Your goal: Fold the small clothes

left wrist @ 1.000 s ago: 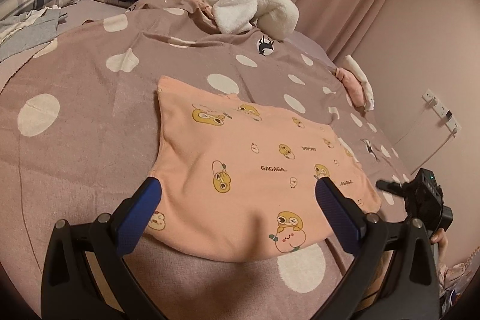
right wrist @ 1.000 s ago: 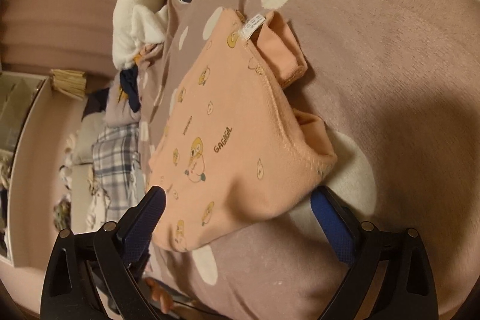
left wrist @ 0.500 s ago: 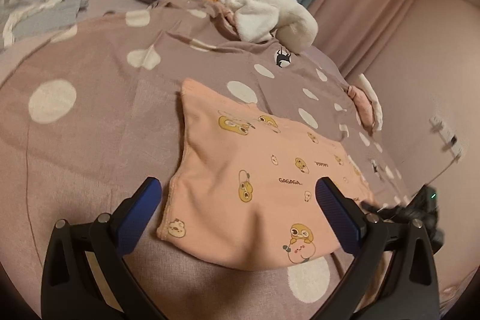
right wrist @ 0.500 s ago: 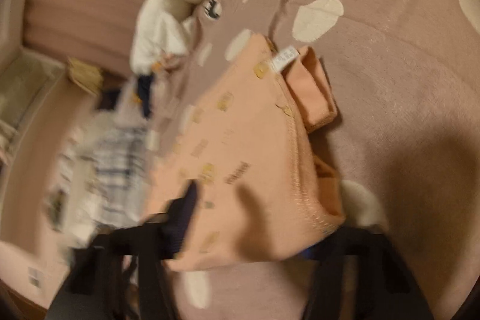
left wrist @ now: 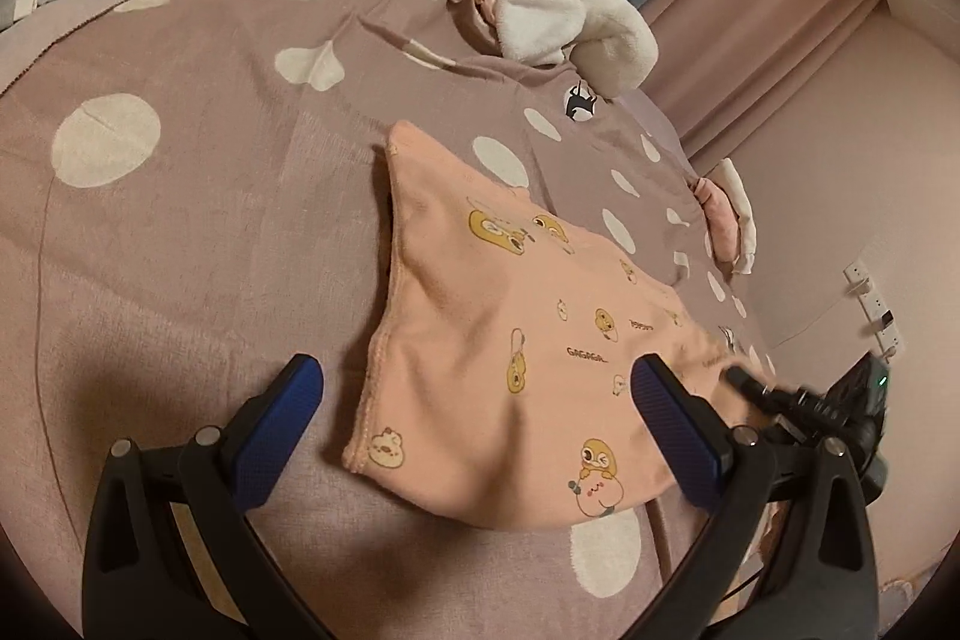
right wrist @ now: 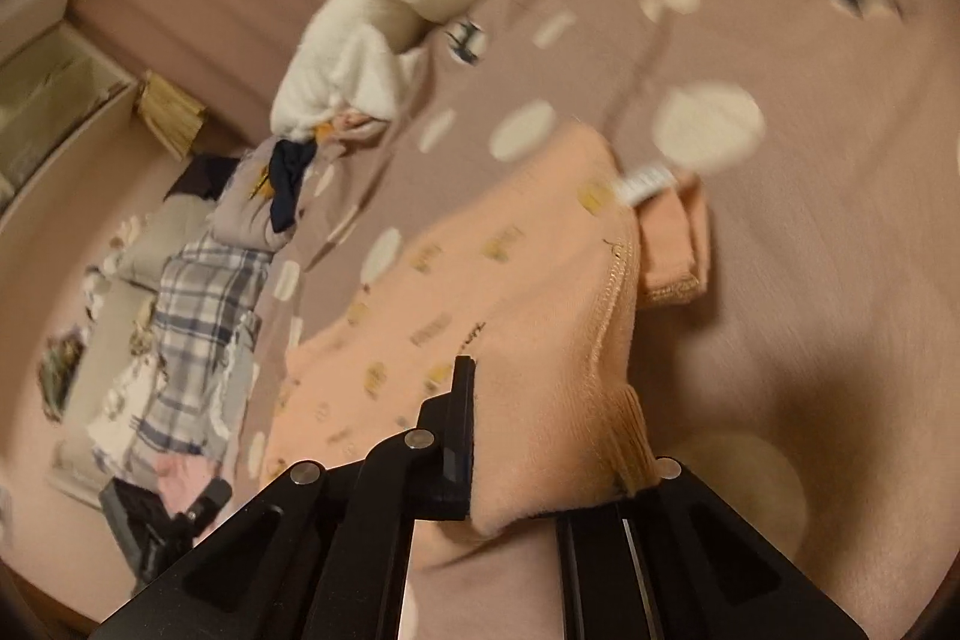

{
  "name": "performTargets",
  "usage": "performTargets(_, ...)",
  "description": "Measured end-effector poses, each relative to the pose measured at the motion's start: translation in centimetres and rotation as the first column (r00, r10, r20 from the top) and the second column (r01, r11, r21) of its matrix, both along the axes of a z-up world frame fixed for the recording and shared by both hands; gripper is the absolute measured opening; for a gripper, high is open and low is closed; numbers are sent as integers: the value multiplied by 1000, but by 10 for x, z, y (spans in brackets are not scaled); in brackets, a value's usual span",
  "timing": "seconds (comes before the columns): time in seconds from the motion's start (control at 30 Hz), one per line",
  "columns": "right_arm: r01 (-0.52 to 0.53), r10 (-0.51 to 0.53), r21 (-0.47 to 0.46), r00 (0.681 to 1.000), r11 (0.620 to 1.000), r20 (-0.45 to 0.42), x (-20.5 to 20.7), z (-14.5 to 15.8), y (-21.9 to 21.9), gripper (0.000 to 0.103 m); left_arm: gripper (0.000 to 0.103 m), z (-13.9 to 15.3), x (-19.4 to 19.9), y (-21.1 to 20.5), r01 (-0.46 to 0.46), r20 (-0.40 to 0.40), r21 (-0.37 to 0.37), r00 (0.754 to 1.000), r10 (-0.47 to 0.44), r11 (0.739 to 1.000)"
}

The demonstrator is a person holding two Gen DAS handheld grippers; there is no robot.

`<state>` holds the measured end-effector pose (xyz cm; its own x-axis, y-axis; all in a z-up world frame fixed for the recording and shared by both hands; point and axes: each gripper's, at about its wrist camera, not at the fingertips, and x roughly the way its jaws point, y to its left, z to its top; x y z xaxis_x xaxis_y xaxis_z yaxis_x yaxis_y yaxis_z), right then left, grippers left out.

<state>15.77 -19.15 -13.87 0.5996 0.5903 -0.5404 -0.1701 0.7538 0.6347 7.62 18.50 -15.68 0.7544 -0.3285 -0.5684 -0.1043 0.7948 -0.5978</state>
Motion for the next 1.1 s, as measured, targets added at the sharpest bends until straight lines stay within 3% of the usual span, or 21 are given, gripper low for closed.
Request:
performTargets(0.13,-55,57,-19,995,998,81,4,26,37,8,103,6,-7,8,-40,25,17,999,40,999)
performTargets(0.3,-162,168,-61,979,985,111,6,33,87,8,103,10,-14,26,-81,33,-1,996,81,997)
performTargets(0.43,-260,277,-141,953,955,122,-4,31,126,8,103,12,-22,44,-132,48,-30,990,134,991)
performTargets(0.67,-428,451,-194,888,883,91,-24,18,175,8,103,12,-26,55,-154,38,-51,987,156,987)
performTargets(0.83,-497,523,-251,851,831,44,-37,2,192,8,103,11,-24,53,-152,27,-34,988,153,988)
performTargets(1.1,-514,548,-243,831,823,97,-48,17,187,8,103,5,-20,53,-154,1,-54,988,154,987)
